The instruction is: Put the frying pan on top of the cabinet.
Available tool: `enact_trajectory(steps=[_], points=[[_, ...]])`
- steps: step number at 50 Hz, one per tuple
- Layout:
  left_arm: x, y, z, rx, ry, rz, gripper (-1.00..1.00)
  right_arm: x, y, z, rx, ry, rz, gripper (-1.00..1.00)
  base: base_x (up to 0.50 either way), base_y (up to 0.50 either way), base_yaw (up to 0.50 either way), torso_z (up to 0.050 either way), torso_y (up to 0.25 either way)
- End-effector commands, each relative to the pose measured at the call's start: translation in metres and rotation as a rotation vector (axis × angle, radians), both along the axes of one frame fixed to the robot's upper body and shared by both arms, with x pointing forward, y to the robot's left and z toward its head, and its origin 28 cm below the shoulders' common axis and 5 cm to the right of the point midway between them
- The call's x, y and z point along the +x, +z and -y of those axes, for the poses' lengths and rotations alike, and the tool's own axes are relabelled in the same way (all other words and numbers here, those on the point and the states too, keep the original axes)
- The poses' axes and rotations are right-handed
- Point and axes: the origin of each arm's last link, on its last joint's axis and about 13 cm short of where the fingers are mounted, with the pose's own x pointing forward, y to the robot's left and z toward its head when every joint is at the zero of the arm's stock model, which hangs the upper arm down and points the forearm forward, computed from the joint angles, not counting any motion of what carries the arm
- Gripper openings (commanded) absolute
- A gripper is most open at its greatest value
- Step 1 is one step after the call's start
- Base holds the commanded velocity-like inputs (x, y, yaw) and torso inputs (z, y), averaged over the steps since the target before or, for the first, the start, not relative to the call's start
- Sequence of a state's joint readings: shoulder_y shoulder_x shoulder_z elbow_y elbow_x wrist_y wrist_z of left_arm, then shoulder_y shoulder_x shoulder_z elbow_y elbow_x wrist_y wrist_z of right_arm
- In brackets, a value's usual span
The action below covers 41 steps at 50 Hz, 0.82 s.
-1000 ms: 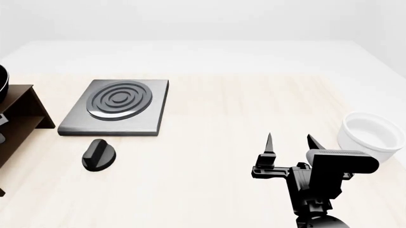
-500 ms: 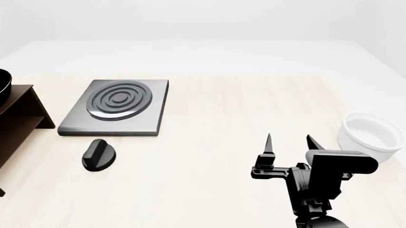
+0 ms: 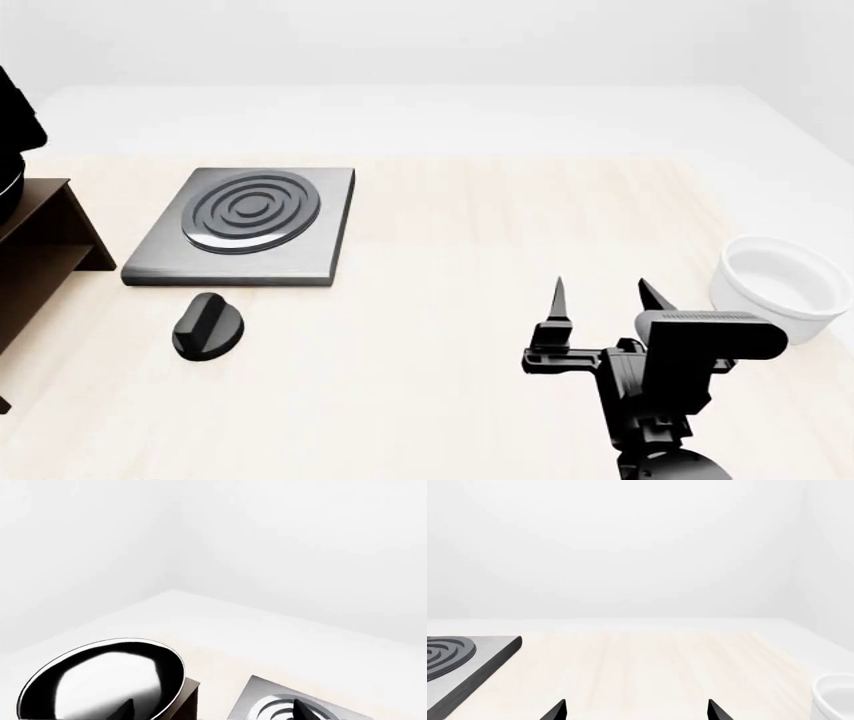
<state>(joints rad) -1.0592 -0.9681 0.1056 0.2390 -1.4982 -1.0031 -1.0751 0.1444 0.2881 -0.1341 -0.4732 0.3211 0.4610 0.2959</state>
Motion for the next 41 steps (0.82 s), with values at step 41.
enact_trajectory(steps=[41], points=[[-0.025,-0.109,0.126,0.113,-0.638,0.261,1.0,0.001,0.087,-0.026,-0.161,-0.001,0.398,1.0,0.0,0.0,0.0,0.0,0.0]])
